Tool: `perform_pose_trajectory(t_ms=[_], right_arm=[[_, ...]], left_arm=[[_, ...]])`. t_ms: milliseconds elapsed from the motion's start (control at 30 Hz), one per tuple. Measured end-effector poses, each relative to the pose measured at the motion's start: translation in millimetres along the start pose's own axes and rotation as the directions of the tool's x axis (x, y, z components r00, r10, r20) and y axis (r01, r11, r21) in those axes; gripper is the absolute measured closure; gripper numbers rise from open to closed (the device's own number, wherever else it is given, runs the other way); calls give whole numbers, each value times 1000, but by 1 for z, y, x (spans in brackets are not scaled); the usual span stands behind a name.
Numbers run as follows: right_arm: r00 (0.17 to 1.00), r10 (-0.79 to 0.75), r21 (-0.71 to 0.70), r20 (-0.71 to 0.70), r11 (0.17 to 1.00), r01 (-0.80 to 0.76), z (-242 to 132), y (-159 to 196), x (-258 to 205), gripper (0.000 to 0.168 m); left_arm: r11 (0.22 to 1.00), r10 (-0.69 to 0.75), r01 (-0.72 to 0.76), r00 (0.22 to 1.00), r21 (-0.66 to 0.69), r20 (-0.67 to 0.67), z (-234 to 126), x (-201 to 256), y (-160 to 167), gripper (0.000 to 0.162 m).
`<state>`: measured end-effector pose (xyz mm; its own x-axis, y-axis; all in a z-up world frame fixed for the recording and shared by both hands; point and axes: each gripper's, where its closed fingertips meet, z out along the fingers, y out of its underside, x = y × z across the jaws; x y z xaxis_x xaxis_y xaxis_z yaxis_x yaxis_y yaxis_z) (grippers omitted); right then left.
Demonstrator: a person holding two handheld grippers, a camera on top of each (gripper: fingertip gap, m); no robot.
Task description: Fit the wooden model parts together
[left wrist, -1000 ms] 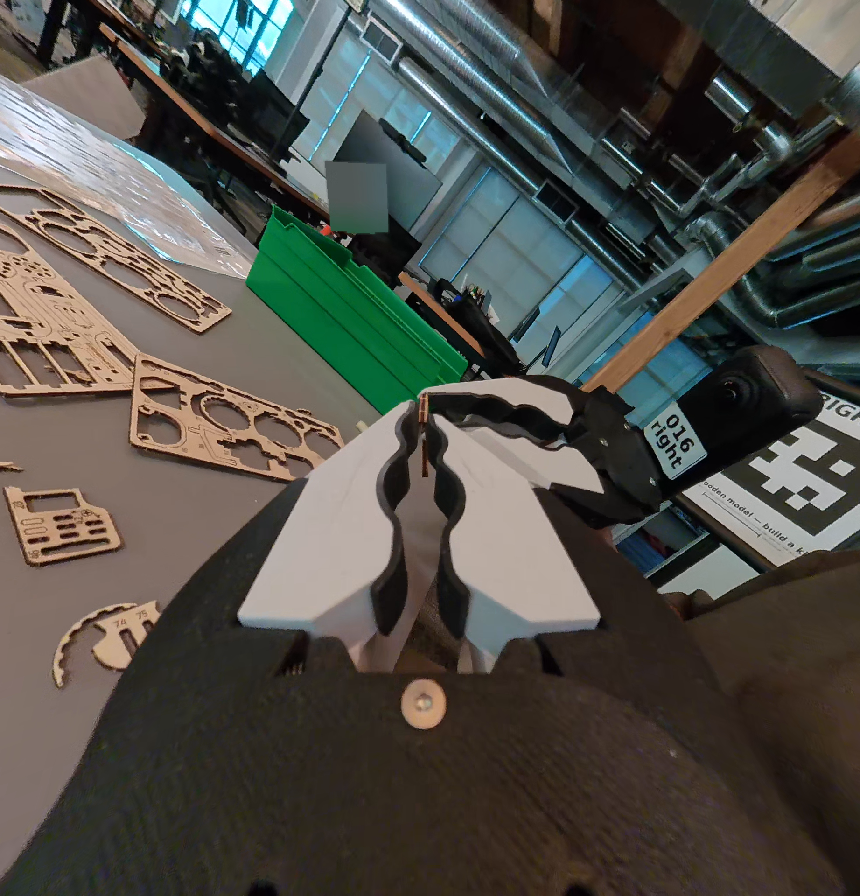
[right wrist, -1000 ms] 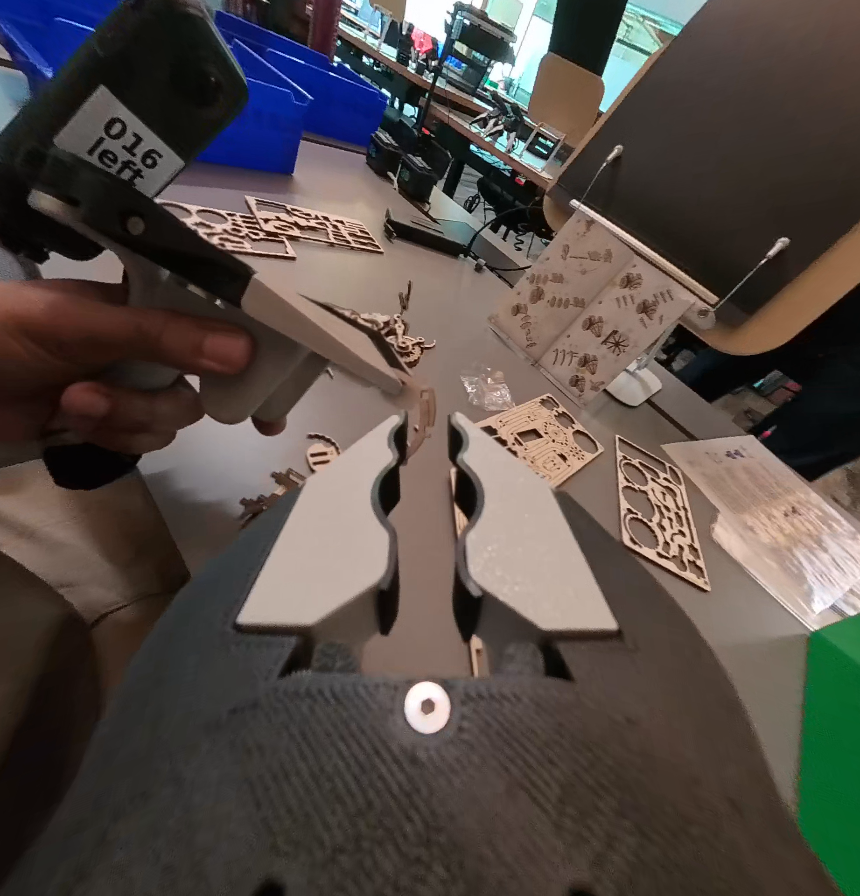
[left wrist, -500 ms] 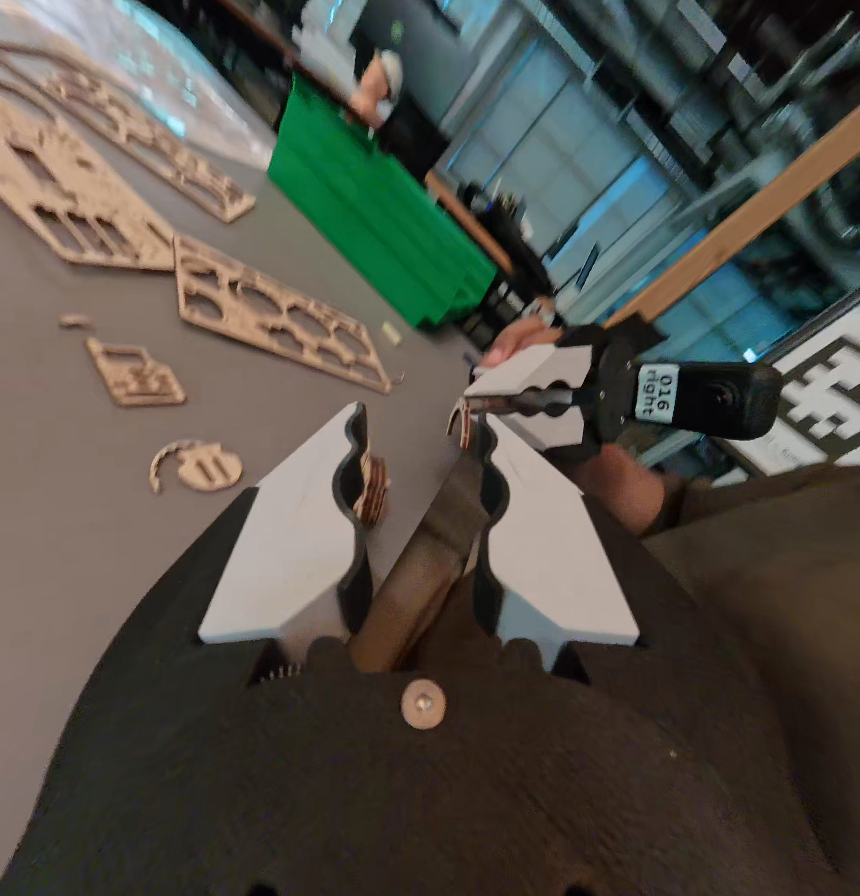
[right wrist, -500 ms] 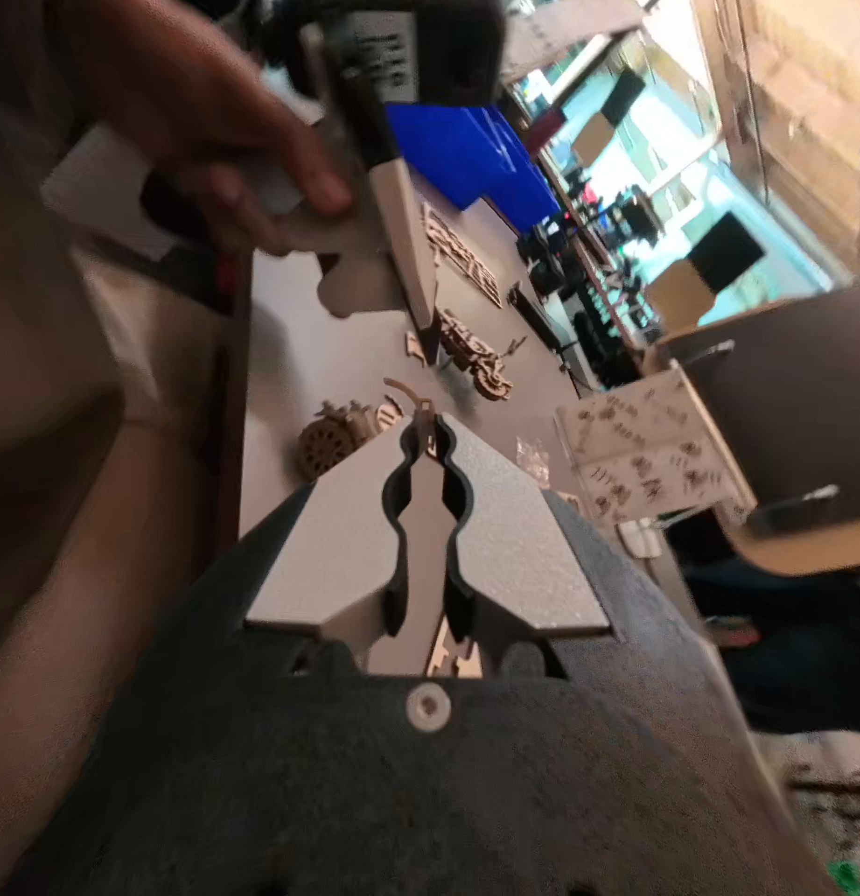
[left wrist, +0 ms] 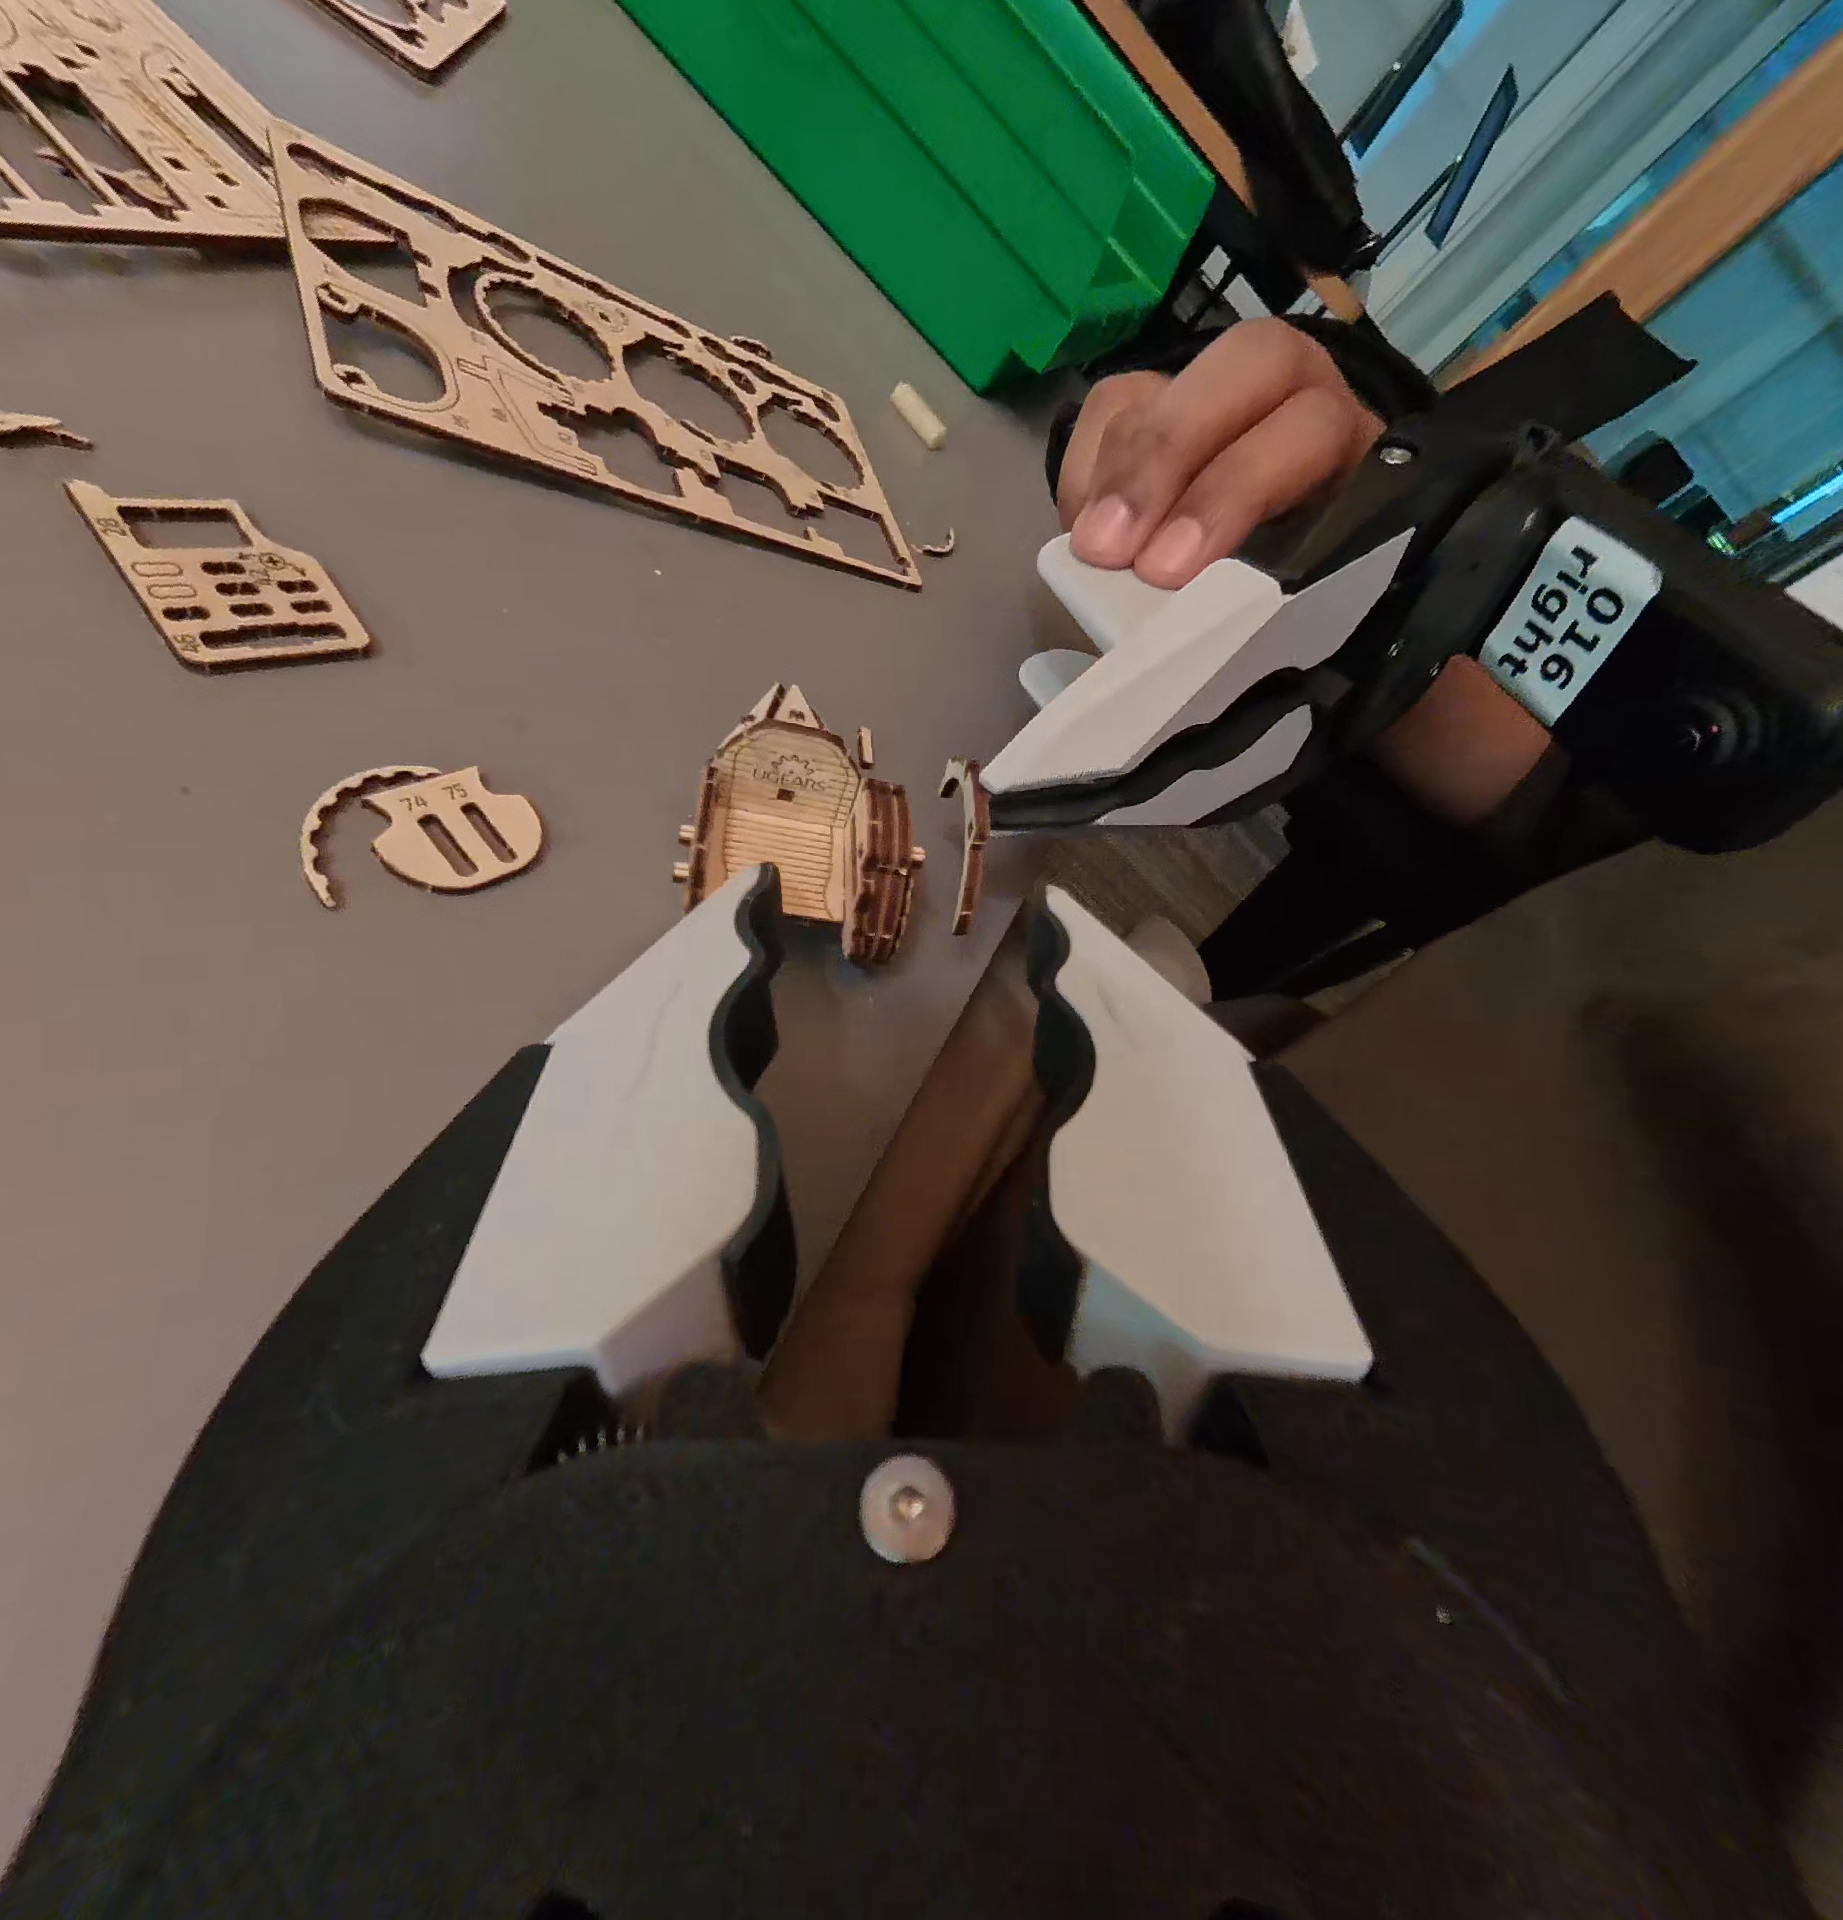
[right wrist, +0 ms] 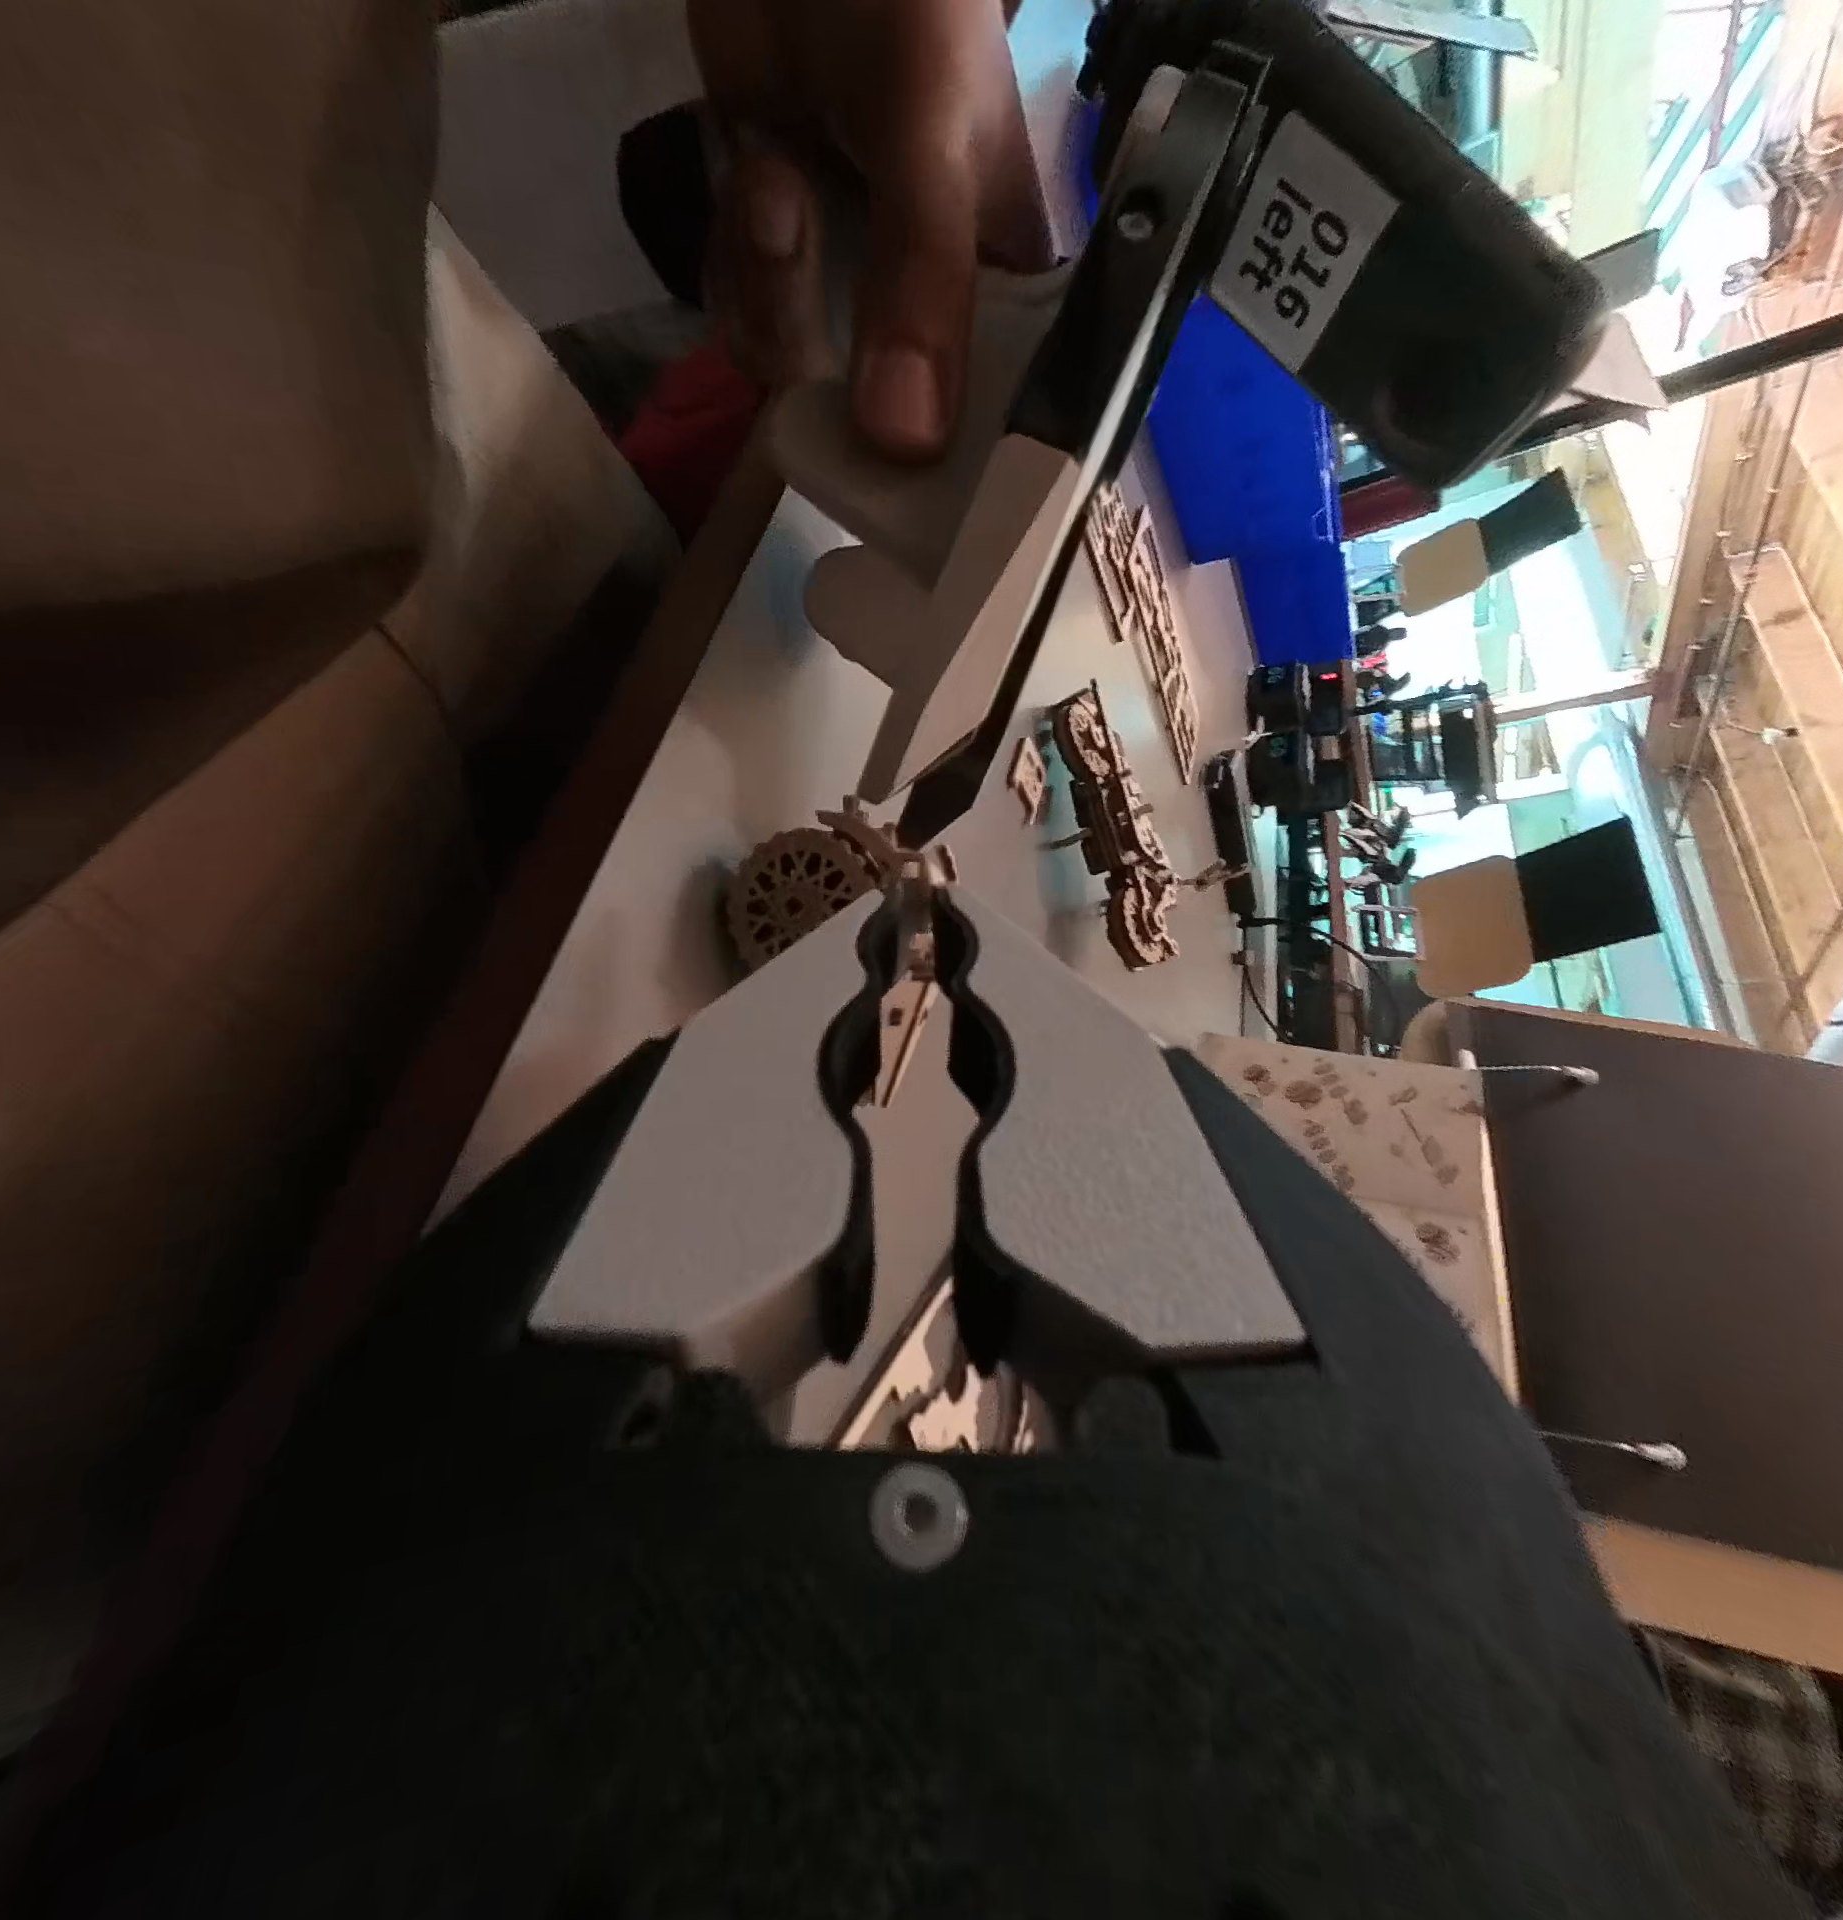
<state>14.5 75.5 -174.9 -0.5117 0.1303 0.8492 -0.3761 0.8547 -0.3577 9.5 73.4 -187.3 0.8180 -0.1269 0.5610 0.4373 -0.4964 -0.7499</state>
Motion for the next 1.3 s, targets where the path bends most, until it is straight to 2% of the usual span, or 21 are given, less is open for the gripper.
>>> perform_pose_trajectory(t_ms=[567,1300], right_arm=[[999,31,-53,45,998,-29,7,6,-4,165],[994,98,-92,54,991,-93,9,4,-4,165]], left_arm=[[1000,8,-8,1000,-8,13,8,-3,3,138],[999,46,-46,999,-4,29,9,-1,2,146]])
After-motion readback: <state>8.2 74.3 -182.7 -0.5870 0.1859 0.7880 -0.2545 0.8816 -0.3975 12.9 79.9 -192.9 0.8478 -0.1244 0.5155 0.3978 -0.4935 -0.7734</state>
